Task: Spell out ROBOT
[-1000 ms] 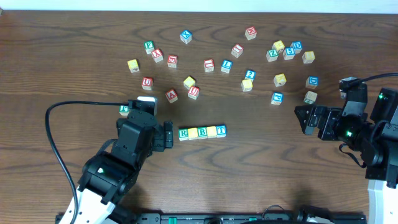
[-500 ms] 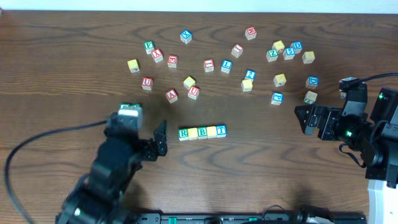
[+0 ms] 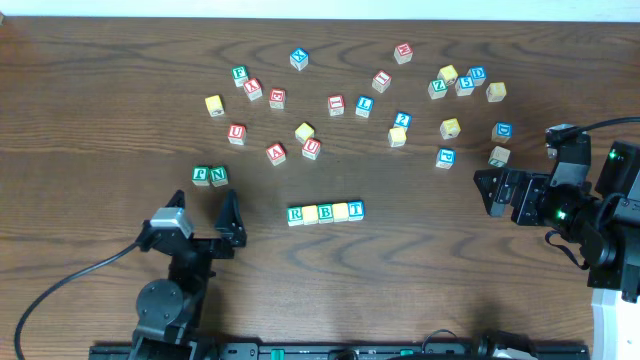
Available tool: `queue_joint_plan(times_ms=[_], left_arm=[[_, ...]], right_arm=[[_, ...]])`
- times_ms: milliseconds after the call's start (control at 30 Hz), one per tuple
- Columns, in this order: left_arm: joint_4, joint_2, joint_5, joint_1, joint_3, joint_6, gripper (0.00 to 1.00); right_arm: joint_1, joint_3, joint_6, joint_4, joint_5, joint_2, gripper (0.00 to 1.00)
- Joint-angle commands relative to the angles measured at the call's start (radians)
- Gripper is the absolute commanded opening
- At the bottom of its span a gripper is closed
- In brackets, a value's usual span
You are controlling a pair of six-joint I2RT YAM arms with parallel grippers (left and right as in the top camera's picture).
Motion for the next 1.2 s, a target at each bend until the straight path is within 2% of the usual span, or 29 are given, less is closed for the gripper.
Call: queue_joint_plan(times_ms=[0,167,400,467,767,1167], left_arm=[[0.018,-0.050,0.066,0.071,-0.020,0.095,0.91],[0.018,-0.086,0.125,0.185,-0.024,0.177,0.92],[0.006,-0.122,0.173,0.295,-0.078,0.183,0.92],[0.014,-0.143,0.176,0.300,-0.119,0.183,0.91],[-0.170,-0.143,0.183,0.302,-0.126,0.182,0.91],[-0.167,-0.140,0.183,0.302,-0.126,0.183,0.91]], right_arm=[[-0.006,0.006,-0.018,0.000,-0.002,-0.004,0.99],[-0.006,0.006,-0.018,0.000,-0.002,-0.004,0.99],[-0.006,0.006,-0.018,0.000,-0.002,-0.004,0.99],[-0.006,0.006,-0.018,0.000,-0.002,-0.004,0.99],[-0.006,0.006,-0.018,0.000,-0.002,-0.004,0.99],[-0.006,0.006,-0.018,0.000,-0.002,-0.004,0.99]])
